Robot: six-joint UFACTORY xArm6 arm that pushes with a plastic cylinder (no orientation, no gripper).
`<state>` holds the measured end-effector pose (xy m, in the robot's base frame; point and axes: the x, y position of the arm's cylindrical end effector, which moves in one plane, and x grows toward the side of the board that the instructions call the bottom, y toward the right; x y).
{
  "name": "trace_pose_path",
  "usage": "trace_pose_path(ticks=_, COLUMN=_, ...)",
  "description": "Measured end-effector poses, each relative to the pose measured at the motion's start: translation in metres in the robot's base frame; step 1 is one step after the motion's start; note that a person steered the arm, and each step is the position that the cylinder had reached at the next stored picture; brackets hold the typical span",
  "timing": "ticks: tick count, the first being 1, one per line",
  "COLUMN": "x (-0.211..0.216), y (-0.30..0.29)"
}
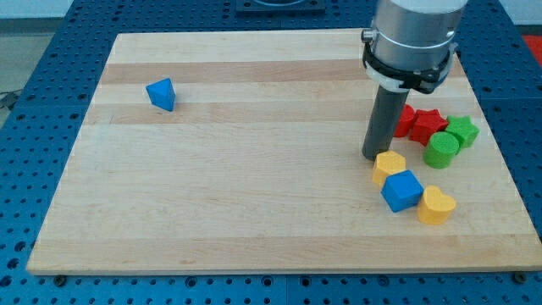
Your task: Point your arm at the left of the triangle
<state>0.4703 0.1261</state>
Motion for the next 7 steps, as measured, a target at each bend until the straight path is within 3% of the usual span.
trace_pose_path(ticks=2, x=0.0, y=-0.002)
trace_pose_path(ticks=3, x=-0.021, y=-0.055)
trace_pose_path(ticks=4, x=-0.055, y=-0.11)
trace_pose_path(ticks=6, x=-0.201, y=-0.22)
trace_pose_path(ticks=7, x=-0.202, y=-0.229)
